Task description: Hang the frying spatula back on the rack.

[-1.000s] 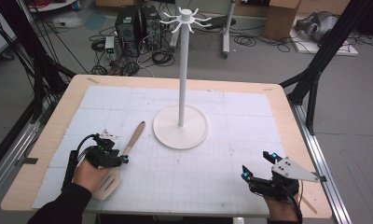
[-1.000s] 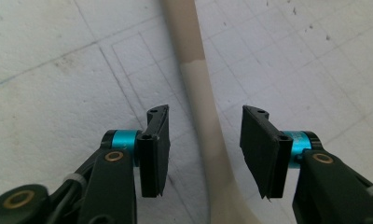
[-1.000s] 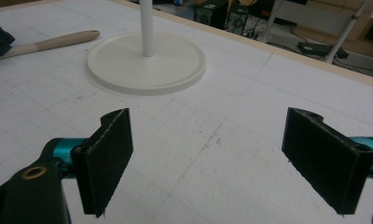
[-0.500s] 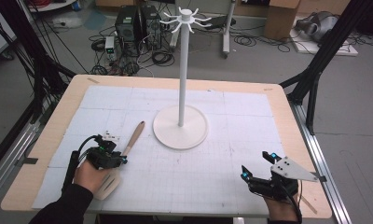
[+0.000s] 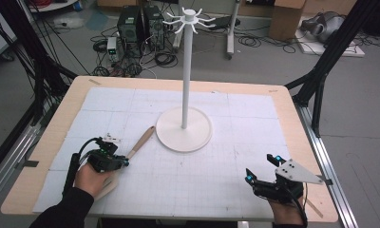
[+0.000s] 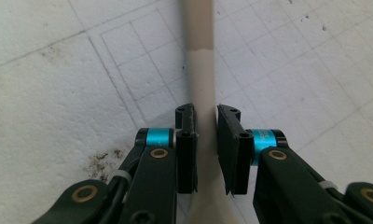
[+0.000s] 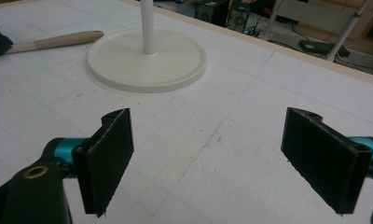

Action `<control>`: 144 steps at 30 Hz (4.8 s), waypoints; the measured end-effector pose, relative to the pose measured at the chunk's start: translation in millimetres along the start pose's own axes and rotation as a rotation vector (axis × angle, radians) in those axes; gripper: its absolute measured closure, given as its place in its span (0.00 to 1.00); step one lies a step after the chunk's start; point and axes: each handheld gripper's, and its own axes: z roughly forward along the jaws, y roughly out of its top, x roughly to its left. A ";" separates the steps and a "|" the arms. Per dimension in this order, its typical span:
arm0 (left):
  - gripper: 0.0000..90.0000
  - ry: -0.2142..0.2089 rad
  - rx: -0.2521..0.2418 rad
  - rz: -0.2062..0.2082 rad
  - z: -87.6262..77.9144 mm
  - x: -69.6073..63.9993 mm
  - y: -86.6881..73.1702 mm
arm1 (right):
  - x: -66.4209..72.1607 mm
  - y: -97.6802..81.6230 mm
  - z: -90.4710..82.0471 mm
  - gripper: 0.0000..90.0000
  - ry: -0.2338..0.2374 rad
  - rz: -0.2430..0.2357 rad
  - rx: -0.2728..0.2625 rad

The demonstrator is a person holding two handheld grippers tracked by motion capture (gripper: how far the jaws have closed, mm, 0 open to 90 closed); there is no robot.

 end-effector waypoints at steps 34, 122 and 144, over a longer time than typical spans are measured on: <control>0.86 -0.117 -0.377 0.021 -48.9 -5.7 -1.8 | 5.5 4.6 7.9 0.17 0.060 0.032 -0.027; 0.62 -0.655 -0.700 0.347 -71.9 -98.8 21.1 | 115.8 182.7 77.8 0.80 0.889 -0.012 -0.219; 0.86 -0.783 -0.682 0.387 -69.0 -103.5 21.3 | 111.2 173.8 86.7 0.80 1.142 -0.046 -0.267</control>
